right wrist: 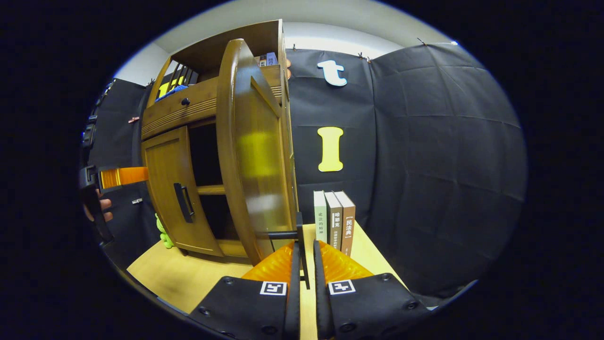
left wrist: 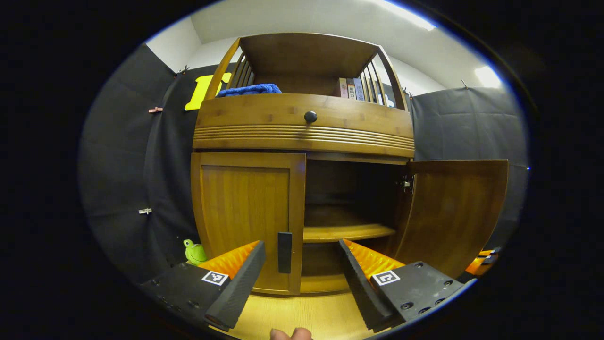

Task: Open the right door of the double-door shoe cabinet with the right hand, and open the left door with the left hand.

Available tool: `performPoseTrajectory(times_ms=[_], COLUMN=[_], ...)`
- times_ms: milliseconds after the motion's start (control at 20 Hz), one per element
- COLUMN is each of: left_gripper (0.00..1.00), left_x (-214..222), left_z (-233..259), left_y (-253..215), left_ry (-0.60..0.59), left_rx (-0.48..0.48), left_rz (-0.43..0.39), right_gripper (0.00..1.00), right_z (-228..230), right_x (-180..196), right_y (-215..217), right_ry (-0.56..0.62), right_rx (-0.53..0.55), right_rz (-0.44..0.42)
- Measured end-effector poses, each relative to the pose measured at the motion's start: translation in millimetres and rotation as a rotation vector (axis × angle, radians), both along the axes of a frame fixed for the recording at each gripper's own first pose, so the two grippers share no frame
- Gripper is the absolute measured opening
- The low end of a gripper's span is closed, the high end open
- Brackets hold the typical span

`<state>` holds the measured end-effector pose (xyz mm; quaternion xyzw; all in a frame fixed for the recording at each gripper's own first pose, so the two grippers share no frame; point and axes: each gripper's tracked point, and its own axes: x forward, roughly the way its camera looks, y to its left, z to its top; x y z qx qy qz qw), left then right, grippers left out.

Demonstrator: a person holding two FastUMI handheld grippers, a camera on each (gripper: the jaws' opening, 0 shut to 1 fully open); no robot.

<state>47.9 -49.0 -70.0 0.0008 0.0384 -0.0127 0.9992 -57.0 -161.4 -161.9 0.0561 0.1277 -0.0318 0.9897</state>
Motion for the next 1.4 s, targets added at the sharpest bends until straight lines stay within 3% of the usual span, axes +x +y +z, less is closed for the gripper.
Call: performPoseTrajectory(times_ms=[300,550,700,900,1150,1400], left_gripper=[0.92,0.92,0.95,0.93,0.71,0.6], left_x=[23.7,61.5,88.7,120.5,148.5,166.3], left_z=[-18.0,-43.7,-62.0,-89.4,-104.1,-108.3], left_y=[2.1,9.6,19.4,27.7,37.5,33.9], left_ry=[0.012,0.043,0.071,0.119,0.151,0.16], left_rx=[0.043,0.06,0.067,0.073,0.058,0.014], left_rz=[0.009,0.033,0.073,0.098,0.125,0.089], right_gripper=[0.17,0.66,0.95,0.98,0.96,0.98], right_z=[28.4,48.4,44.7,40.5,45.4,44.0], right_x=[-22.6,-42.5,-56.8,-69.2,-80.2,-89.2], right_y=[-31.8,-35.5,-38.7,-31.0,-31.6,-34.4], right_ry=[-0.083,-0.133,-0.097,-0.055,-0.057,-0.046], right_rx=[-0.071,-0.11,-0.116,-0.079,-0.066,-0.062], right_rz=[-0.112,-0.149,-0.188,-0.181,-0.185,-0.2])
